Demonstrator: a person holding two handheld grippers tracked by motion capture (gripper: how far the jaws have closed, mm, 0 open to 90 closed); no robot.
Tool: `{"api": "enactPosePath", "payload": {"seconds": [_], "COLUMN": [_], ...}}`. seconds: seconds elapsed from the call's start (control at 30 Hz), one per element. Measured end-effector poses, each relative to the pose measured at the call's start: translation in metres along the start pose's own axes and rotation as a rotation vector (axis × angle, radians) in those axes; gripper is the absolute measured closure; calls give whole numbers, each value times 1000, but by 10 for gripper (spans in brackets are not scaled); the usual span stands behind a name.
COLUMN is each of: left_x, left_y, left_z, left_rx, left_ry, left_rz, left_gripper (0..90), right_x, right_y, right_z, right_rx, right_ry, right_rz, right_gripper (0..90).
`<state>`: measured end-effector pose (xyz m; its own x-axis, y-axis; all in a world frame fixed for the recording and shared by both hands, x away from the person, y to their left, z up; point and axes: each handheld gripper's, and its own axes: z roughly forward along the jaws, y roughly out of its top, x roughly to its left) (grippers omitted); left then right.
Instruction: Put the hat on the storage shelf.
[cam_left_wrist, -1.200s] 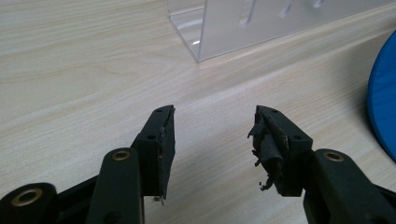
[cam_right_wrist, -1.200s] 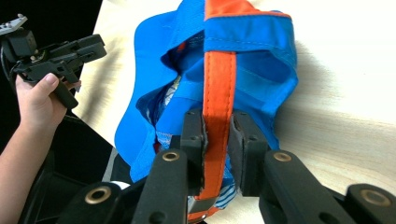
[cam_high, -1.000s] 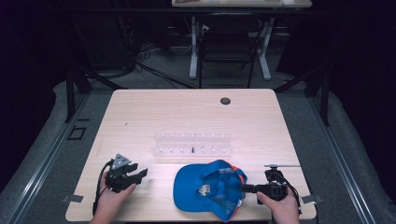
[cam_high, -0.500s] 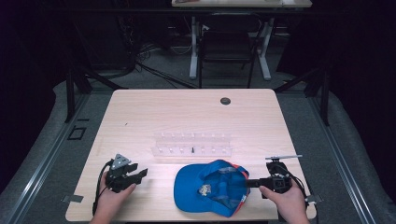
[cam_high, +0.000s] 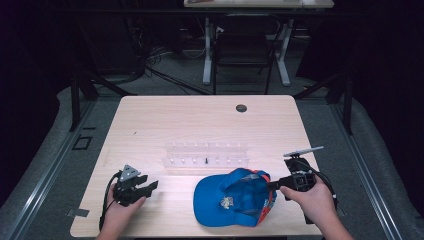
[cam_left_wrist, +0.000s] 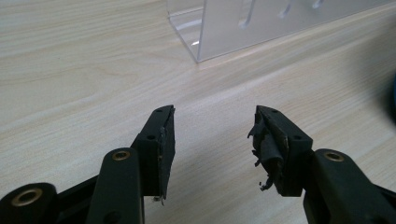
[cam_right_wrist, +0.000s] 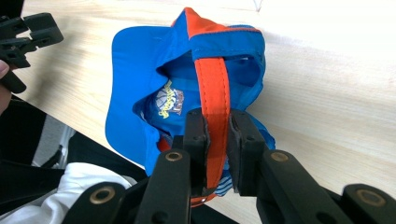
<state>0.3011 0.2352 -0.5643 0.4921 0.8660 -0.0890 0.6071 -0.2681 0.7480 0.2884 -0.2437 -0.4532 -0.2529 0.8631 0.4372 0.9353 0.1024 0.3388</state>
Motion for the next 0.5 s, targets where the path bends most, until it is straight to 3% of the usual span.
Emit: {"api": "enactPosePath", "payload": {"seconds": [0.5], "left_x": [-1], "left_y": [0], "left_z": [0], "left_rx": [2], "left_ry": [2], "left_rz": [2], "left_gripper": [491], "right_x": [29], "right_y": [29], "right_z": [-30], "right_rx": [71], "right_ry": [-57], "right_rz": [-16], "right_gripper": [787]}}
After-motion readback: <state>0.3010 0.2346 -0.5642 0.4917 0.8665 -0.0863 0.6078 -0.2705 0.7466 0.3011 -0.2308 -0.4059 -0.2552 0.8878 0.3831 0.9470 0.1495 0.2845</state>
